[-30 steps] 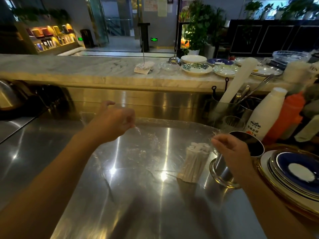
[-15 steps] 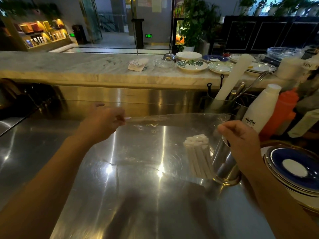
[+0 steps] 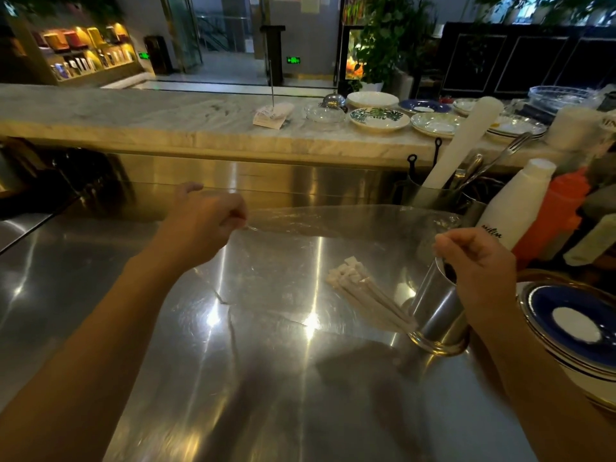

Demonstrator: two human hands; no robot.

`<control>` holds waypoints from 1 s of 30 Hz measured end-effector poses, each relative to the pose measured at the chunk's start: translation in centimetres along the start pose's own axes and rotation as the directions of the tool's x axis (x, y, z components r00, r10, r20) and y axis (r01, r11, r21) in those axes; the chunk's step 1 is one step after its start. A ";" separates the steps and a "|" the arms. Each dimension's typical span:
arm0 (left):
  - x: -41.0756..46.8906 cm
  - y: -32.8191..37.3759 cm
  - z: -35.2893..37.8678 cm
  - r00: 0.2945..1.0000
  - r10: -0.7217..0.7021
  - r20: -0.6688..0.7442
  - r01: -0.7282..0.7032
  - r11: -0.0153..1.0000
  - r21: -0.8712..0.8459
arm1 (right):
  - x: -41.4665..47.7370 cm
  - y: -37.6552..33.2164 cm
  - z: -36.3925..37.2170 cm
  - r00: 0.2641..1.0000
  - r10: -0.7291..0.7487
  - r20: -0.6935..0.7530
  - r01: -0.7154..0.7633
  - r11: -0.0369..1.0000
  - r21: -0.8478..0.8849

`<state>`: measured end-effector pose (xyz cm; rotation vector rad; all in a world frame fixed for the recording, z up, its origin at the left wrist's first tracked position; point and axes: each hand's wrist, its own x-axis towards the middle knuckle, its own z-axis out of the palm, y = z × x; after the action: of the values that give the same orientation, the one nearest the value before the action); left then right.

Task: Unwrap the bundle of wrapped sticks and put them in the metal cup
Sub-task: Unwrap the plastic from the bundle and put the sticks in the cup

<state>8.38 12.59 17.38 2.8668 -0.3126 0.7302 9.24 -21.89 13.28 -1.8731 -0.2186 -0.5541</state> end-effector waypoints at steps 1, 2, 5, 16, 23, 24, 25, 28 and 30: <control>-0.1 0.1 -0.2 1.000 0.003 -0.007 -0.003 1.000 -0.002 | -0.1 0.2 -0.1 1.000 0.014 -0.013 -0.014 1.000 0.015; -0.2 0.3 -0.4 1.000 0.008 -0.025 -0.009 1.000 -0.007 | -0.2 0.3 -0.2 0.999 0.034 -0.031 -0.033 0.999 0.032; -0.3 0.9 -0.8 0.990 0.017 -0.141 -0.016 1.000 0.004 | -0.3 0.5 -0.6 0.994 0.078 -0.075 -0.075 0.996 0.045; 0.2 2.3 0.1 0.995 -0.094 -0.027 0.094 0.996 -0.013 | -1.1 0.9 -1.3 0.997 0.077 -0.030 -0.078 0.996 -0.031; 0.3 2.2 0.2 0.991 -0.074 -0.113 0.071 0.997 -0.030 | -1.4 1.3 -1.0 0.995 0.098 -0.029 -0.099 0.994 -0.046; 0.3 2.2 0.2 0.996 -0.068 -0.058 0.066 0.997 -0.028 | -1.6 1.4 -0.8 0.994 0.104 -0.019 -0.104 0.994 -0.037; 0.4 2.3 0.3 0.996 -0.069 0.050 0.070 0.997 -0.018 | -1.7 1.5 -0.7 0.994 0.109 -0.002 -0.109 0.994 -0.031; 0.0 2.7 1.2 0.946 -0.125 0.298 0.109 0.992 0.071 | -2.3 1.7 -0.2 0.991 0.119 0.063 -0.117 0.993 -0.031; -0.1 3.9 2.1 0.955 -0.085 0.284 0.087 0.996 0.006 | -2.4 1.5 0.1 0.992 0.099 0.084 -0.098 0.995 -0.012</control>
<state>8.32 8.35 15.92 2.9559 -0.2226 0.2997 7.75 -22.09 10.87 -1.9054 -0.1792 -0.4090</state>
